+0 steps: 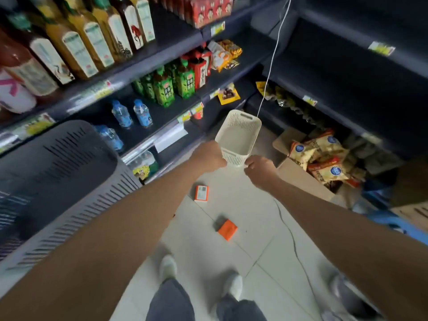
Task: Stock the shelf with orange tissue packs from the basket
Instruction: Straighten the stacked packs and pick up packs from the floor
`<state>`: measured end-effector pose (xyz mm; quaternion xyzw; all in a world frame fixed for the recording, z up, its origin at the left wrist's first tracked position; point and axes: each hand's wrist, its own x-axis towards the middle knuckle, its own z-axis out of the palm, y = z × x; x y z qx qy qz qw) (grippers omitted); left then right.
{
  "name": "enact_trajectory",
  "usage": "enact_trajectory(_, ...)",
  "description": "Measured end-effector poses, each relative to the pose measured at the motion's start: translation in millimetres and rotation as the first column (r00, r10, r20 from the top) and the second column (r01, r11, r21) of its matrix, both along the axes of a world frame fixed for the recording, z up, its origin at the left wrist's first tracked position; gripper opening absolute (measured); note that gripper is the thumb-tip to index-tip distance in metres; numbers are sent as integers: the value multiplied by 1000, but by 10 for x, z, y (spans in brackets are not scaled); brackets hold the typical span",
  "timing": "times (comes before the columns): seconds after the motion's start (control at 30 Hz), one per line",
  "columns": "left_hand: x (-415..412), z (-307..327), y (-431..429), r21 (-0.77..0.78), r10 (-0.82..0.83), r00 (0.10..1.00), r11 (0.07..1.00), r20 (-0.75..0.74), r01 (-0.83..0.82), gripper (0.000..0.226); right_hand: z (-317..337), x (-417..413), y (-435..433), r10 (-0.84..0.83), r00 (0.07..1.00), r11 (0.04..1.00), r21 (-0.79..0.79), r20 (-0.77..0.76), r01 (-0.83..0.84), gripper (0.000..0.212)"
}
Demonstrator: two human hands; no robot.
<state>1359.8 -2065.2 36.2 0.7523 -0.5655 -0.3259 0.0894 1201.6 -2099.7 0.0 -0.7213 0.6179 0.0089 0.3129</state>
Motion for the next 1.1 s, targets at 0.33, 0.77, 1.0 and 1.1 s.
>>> enact_trajectory(0.33, -84, -2285, -26, 280, -9, 998, 960, 67, -10, 31, -1919, -339, 161, -165, 986, 958, 238, 13, 157, 34)
enact_trajectory(0.77, -138, -5789, 111, 372, -76, 990, 928, 118, 27, 24, -5204, -662, 470, -233, 969, 882, 402, -82, 246, 38)
enact_trajectory(1.0, 16, -6818, -170, 313, -25, 981, 949, 190, -36, 39, -6314, -600, 239, -183, 980, 905, 377, -76, 199, 53)
enact_trajectory(1.1, 83, -7112, -285, 273, -53, 967, 962, 249, -18, 54, -6612, -552, 143, -67, 987, 923, 367, -145, 116, 68)
